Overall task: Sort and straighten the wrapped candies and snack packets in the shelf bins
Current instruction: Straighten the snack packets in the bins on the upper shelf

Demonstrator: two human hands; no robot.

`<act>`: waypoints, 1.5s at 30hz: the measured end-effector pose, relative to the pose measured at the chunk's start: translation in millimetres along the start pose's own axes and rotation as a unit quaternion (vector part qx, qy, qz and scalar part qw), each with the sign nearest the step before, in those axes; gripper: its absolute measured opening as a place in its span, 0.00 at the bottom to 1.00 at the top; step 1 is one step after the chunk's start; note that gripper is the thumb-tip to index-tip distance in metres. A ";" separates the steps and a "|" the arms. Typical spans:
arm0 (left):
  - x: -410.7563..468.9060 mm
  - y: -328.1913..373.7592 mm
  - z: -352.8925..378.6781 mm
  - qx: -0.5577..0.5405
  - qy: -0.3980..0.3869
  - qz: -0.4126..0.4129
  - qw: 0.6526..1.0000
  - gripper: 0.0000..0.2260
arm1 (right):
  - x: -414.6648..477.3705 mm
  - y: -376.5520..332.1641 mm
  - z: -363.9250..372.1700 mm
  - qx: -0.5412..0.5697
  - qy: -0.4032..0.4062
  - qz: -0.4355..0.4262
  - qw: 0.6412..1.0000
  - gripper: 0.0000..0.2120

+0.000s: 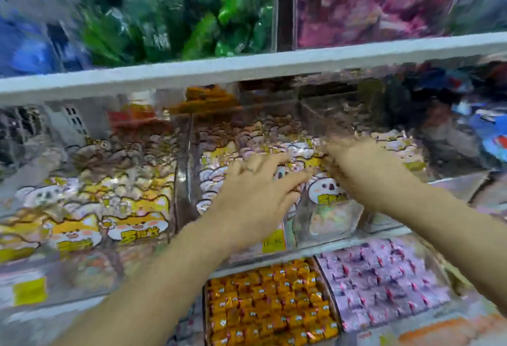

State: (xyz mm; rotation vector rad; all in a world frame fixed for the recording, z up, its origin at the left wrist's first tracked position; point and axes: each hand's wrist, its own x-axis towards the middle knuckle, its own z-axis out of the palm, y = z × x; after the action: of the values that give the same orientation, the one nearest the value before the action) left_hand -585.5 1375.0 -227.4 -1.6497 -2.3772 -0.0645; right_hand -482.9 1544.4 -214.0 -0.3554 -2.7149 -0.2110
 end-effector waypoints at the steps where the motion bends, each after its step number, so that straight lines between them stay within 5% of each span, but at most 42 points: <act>1: 0.1 0.9 -2.1 -0.003 -0.011 -0.001 1.000 0.20 | 2.5 -0.3 -0.4 -0.009 -0.005 0.000 1.000 0.05; 15: -7.8 13.3 -30.4 -0.068 -0.157 -0.042 0.984 0.25 | -9.6 -26.4 -63.3 0.229 0.142 0.158 0.950 0.04; 20: -15.7 8.4 -47.0 -0.091 -0.198 -0.054 0.975 0.25 | -26.4 -51.9 -95.5 0.294 0.107 0.125 0.942 0.05; 28: -108.7 -49.4 -89.5 -0.112 -0.065 -0.109 0.986 0.19 | -21.0 -136.9 -118.6 0.385 0.076 0.078 0.916 0.08; 34: -175.8 -93.5 -93.4 -0.177 0.015 -0.206 0.962 0.16 | 2.1 -186.5 -117.7 0.453 0.053 -0.008 0.890 0.07; 39: -199.9 -124.4 -85.5 -0.191 0.073 -0.324 0.923 0.12 | 18.4 -212.8 -100.7 0.481 0.029 -0.006 0.876 0.09; 45: -176.6 -160.0 -71.9 -0.160 0.091 -0.316 0.931 0.13 | 29.9 -231.3 -74.7 0.514 0.039 0.035 0.856 0.12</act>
State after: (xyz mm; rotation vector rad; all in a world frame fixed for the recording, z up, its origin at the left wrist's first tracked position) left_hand -663.0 1143.1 -181.1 -0.8510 -2.7418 -0.7165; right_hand -546.3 1315.0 -156.2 -0.1036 -2.3043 1.1718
